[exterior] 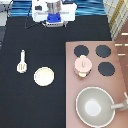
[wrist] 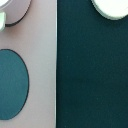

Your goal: Take the lid off the pot, put the pot on the plate, and use the tool to push the pot to the front of the table.

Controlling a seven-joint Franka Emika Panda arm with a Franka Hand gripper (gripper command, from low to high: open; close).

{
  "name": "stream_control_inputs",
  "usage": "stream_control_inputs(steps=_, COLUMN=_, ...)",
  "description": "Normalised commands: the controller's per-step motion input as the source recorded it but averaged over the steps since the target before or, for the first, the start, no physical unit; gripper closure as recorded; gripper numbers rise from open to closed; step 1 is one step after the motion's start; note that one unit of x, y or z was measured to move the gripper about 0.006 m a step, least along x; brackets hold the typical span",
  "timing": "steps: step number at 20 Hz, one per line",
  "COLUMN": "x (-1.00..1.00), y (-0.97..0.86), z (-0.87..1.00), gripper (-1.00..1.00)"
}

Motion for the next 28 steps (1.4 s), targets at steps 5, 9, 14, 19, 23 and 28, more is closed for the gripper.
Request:
stream_control_inputs(steps=5, x=0.54, y=0.23, z=0.19, gripper=-1.0)
stream_control_inputs(steps=9, x=0.92, y=0.41, z=0.52, gripper=-1.0)
stream_control_inputs(steps=14, x=0.96, y=0.45, z=0.56, gripper=-1.0)
stream_control_inputs(steps=19, x=1.0, y=0.52, z=0.56, gripper=-1.0)
stream_control_inputs(steps=23, x=1.0, y=0.58, z=0.45, gripper=-1.0)
stream_control_inputs(steps=28, x=0.94, y=0.68, z=0.19, gripper=-1.0)
